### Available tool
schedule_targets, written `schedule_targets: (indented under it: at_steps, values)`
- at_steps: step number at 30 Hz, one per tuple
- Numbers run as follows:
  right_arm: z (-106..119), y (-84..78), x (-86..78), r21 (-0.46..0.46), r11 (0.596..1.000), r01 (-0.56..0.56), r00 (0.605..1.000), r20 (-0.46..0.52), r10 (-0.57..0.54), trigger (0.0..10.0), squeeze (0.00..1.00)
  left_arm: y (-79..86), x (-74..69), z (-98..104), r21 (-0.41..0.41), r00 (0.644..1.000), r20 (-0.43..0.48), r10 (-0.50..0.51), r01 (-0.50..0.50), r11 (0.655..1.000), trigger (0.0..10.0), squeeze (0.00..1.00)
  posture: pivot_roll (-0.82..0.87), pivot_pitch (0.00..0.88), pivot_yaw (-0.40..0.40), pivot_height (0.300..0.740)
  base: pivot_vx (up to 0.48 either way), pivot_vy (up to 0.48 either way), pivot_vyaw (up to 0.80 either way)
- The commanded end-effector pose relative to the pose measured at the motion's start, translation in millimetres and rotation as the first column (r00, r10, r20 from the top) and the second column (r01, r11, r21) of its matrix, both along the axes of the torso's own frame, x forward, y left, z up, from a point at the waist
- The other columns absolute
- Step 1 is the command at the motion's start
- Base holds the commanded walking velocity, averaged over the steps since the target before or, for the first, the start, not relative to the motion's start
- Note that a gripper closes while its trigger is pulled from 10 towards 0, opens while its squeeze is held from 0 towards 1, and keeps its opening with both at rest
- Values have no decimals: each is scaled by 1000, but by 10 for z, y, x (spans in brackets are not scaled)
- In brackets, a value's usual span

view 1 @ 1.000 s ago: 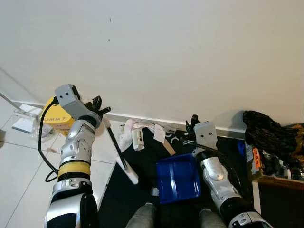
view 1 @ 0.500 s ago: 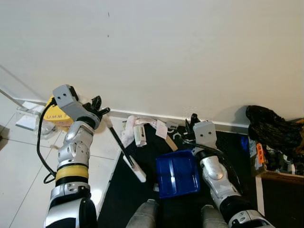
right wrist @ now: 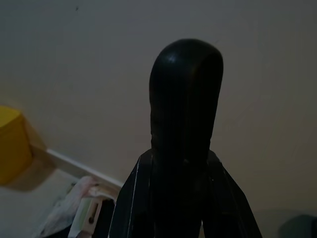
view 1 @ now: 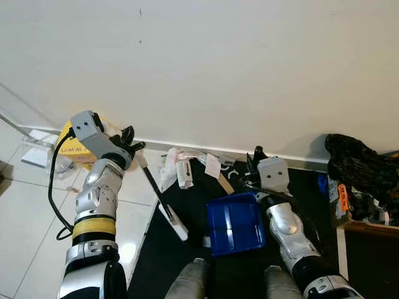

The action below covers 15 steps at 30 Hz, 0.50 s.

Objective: Sweep floor

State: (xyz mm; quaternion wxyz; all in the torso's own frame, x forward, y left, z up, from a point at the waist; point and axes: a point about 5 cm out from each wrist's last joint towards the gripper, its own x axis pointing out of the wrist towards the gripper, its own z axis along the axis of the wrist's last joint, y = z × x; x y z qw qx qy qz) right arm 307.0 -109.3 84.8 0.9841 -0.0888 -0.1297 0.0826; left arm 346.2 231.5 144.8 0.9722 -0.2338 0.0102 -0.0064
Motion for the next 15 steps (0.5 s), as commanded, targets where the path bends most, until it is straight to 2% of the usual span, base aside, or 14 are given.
schedule_targets:
  at_steps: [1,15]
  values:
    - [73,19,-5,24,1000,-9,999,38,8,10000,0,64,-36,-17,15,1000,-3,20,-19,1000,10000,0,183,237,137,740,0,0,0]
    - [-2,-51,-54,-3,1000,-12,1000,9,12,10000,0,32,-36,-60,0,1000,-10,20,-20,1000,10000,0,167,243,131,740,0,0,0]
